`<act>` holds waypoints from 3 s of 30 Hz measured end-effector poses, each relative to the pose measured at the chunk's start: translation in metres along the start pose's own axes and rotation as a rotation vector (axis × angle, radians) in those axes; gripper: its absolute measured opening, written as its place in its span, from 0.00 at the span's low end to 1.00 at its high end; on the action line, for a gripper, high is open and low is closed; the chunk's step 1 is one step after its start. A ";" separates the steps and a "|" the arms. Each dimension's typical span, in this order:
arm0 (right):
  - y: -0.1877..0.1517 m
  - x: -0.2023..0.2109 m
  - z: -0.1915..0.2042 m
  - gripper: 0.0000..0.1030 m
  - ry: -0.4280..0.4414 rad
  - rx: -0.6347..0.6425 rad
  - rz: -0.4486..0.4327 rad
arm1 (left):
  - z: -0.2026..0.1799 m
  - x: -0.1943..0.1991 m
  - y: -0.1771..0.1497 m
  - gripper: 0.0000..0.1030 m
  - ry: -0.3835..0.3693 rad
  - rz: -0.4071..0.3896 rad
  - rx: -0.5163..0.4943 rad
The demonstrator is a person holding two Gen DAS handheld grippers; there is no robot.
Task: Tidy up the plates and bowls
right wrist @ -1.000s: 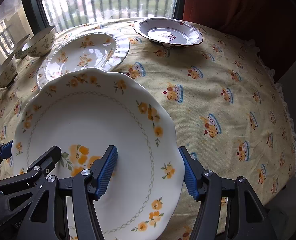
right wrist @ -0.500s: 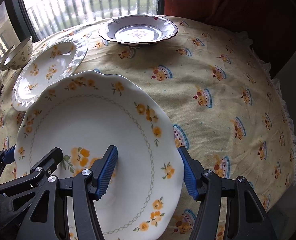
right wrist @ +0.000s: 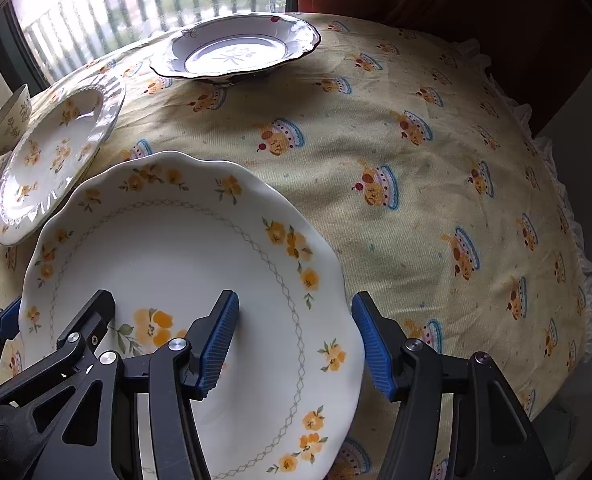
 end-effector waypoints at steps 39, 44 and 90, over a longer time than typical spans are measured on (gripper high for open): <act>0.060 0.106 0.122 0.84 0.042 -0.127 -0.137 | 0.140 0.055 0.088 0.87 -0.089 -0.058 -0.065; 0.087 0.096 0.121 0.84 0.035 -0.131 -0.125 | 0.141 0.046 0.114 0.85 -0.069 -0.063 -0.072; 0.161 -0.037 0.156 0.57 0.152 0.032 0.036 | 0.145 -0.063 0.151 0.71 0.068 0.062 -0.005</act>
Point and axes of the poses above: each gripper's, at about its wrist camera, not at the fingertips, and x roughly against the way its jaws point, z to its left, y to its top, the point moved 7 cm from there along -x, roughly the way its jaws point, and after that the axes turned 4 degrees about x, right-handed, at the moved point
